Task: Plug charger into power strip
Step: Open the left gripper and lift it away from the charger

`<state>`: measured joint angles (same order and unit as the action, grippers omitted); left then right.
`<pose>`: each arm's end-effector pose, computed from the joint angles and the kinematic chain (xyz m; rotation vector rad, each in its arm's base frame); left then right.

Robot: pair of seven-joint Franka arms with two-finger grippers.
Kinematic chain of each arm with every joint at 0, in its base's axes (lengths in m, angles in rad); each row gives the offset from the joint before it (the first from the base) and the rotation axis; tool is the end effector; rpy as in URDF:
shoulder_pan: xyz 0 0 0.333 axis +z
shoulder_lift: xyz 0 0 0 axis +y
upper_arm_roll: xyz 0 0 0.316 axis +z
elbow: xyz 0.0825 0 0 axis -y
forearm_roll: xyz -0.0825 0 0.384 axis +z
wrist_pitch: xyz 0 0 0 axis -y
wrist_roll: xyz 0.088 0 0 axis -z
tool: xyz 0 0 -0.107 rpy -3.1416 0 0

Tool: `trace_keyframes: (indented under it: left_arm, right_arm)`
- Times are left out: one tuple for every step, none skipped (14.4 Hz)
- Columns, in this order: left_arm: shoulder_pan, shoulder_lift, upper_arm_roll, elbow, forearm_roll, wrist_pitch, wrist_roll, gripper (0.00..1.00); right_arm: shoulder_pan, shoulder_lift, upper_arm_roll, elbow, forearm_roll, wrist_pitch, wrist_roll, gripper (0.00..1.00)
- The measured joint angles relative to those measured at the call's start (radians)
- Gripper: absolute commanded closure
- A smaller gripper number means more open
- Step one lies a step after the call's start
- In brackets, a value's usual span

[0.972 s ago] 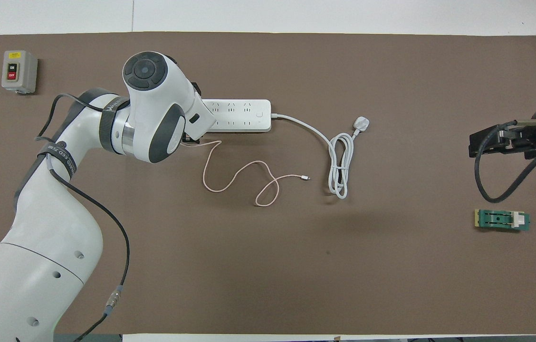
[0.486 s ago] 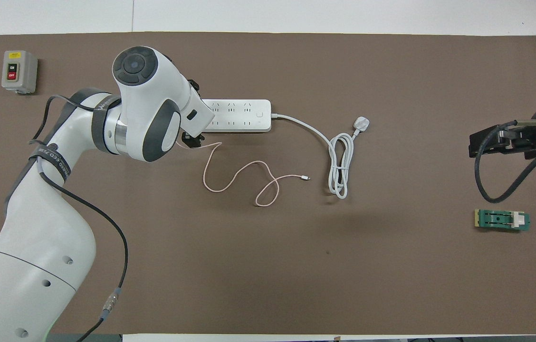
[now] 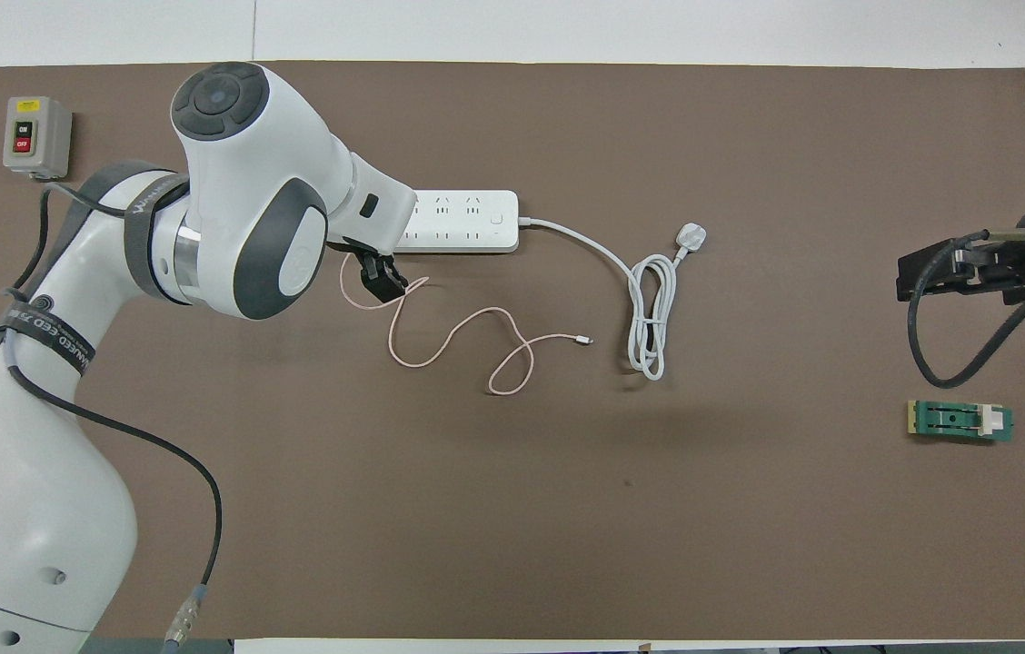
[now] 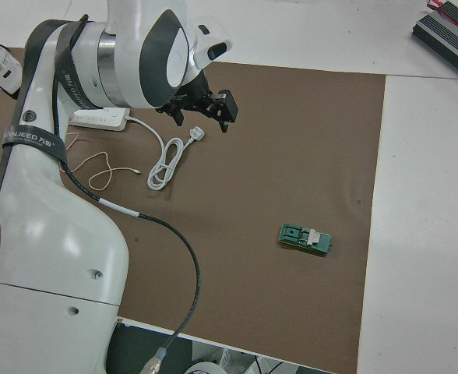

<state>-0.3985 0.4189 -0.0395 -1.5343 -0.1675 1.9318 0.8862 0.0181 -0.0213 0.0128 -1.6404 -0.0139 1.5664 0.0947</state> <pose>0.6097 -0.2943 0.4138 2.3990 -1.7491 0.0261 0.5453 0.0154 0.6031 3.1215 -0.0991 -0.0808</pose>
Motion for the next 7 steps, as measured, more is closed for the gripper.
trace_keyframes:
  left_arm:
    - [0.0, -0.016, 0.001, 0.0, -0.01, -0.026, -0.035, 0.0]
    - [0.0, -0.033, 0.004, 0.0, -0.023, -0.053, -0.083, 0.0]
    - [0.001, -0.051, 0.009, 0.0, -0.034, -0.074, -0.135, 0.0]
    - [0.002, -0.07, 0.015, 0.0, -0.04, -0.086, -0.188, 0.0]
    - [0.01, -0.088, 0.018, 0.0, -0.042, -0.096, -0.23, 0.0]
    - [0.024, -0.103, 0.02, 0.0, -0.042, -0.113, -0.253, 0.0]
    - [0.051, -0.118, 0.022, 0.0, -0.042, -0.147, -0.264, 0.0]
  right_arm:
    - [0.0, 0.0, 0.0, 0.0, 0.0, 0.0, 0.0, 0.0]
    - [0.0, 0.0, 0.0, 0.0, 0.0, 0.0, 0.0, 0.0]
    - [0.0, 0.0, 0.0, 0.0, 0.0, 0.0, 0.0, 0.0]
    - [0.0, 0.0, 0.0, 0.0, 0.0, 0.0, 0.0, 0.0]
    - [0.0, 0.0, 0.0, 0.0, 0.0, 0.0, 0.0, 0.0]
    - [0.0, 0.0, 0.0, 0.0, 0.0, 0.0, 0.0, 0.0]
    - [0.0, 0.0, 0.0, 0.0, 0.0, 0.0, 0.0, 0.0]
